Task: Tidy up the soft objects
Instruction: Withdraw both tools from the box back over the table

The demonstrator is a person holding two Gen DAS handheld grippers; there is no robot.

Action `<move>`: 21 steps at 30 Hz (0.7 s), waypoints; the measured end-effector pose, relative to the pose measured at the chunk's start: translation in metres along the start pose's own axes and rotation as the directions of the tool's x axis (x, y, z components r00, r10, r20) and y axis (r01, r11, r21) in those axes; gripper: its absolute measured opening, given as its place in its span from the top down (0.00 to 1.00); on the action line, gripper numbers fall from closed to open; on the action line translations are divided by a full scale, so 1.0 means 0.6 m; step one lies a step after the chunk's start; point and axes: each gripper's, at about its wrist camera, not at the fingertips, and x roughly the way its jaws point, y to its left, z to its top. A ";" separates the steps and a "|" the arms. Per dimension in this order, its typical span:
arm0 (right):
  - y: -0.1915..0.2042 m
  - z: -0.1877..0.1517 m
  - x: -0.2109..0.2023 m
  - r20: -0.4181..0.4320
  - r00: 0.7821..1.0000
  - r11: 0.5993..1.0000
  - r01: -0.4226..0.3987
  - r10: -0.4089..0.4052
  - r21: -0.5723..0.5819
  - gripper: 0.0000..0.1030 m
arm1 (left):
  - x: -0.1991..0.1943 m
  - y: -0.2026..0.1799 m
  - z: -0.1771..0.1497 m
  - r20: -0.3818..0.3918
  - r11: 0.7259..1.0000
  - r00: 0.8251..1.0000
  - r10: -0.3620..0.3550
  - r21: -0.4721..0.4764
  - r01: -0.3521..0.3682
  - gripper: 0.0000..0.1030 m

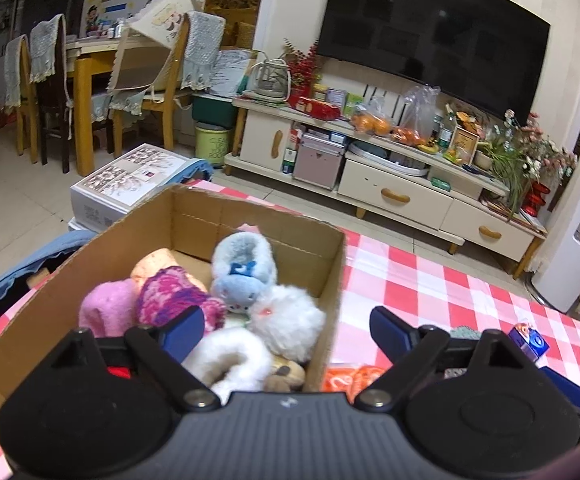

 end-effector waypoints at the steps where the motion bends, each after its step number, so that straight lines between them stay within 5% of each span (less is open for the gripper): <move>1: -0.006 -0.002 -0.003 0.001 1.000 1.000 0.007 -0.007 0.003 0.00 | 0.000 -0.005 -0.001 0.000 1.000 1.000 -0.003 0.008 0.003 0.13; 21: -0.128 -0.052 -0.071 -0.001 0.990 0.989 0.144 -0.144 0.037 0.00 | -0.001 -0.124 -0.040 -0.017 0.980 0.997 -0.082 0.178 0.083 0.11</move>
